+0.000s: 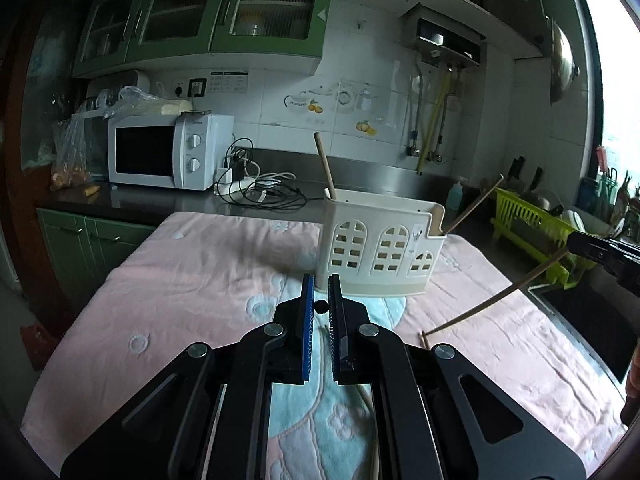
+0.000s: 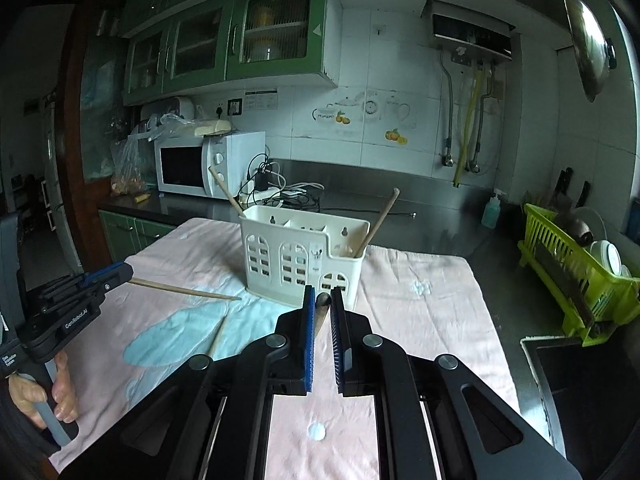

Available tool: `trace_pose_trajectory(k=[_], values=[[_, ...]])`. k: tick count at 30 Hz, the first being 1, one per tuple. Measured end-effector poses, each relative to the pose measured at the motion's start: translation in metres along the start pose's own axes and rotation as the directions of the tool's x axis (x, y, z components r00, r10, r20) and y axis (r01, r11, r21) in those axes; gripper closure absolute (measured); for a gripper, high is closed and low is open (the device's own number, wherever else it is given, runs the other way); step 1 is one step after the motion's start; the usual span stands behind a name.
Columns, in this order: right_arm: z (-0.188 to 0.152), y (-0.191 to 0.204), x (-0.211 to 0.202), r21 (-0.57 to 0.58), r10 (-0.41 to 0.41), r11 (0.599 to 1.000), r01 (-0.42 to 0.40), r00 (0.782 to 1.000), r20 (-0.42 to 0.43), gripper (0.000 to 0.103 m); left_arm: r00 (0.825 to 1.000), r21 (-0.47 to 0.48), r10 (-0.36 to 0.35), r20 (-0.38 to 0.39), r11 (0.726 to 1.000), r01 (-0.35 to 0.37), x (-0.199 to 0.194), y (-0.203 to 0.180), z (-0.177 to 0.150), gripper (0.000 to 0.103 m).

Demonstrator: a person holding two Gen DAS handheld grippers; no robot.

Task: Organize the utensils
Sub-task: 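Lift the right tool's chopstick toward the white holder while the left carries its own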

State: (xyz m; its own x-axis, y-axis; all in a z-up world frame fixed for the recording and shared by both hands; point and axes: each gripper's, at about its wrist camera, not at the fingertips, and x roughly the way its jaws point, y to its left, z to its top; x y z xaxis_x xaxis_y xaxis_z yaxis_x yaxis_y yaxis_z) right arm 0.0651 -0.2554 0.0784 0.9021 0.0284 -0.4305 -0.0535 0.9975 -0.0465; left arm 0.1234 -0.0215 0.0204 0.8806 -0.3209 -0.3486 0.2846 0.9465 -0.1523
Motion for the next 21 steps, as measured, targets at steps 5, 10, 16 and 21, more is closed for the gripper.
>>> trace_pose_trajectory(k=[5, 10, 16, 21], values=[[0.015, -0.011, 0.008, 0.029, 0.05, 0.998, -0.05, 0.999, -0.017, 0.096, 1.0, 0.013, -0.023, 0.005, 1.0, 0.023, -0.003, -0.001, 0.014, 0.097], [0.039, -0.02, 0.008, 0.031, 0.085, 0.996, -0.084, 0.996, -0.021, 0.096, 0.999, 0.013, -0.051, -0.015, 0.999, 0.052, -0.004, 0.001, 0.038, 0.098], [0.077, -0.026, 0.006, 0.003, 0.112, 0.994, -0.112, 0.994, -0.013, 0.096, 0.996, 0.042, -0.069, -0.05, 0.997, 0.071, 0.002, 0.0, 0.068, 0.098], [0.103, -0.03, 0.008, -0.02, 0.121, 0.992, -0.121, 0.993, -0.007, 0.096, 0.996, 0.076, -0.067, -0.057, 0.995, 0.071, 0.004, -0.009, 0.096, 0.098]])
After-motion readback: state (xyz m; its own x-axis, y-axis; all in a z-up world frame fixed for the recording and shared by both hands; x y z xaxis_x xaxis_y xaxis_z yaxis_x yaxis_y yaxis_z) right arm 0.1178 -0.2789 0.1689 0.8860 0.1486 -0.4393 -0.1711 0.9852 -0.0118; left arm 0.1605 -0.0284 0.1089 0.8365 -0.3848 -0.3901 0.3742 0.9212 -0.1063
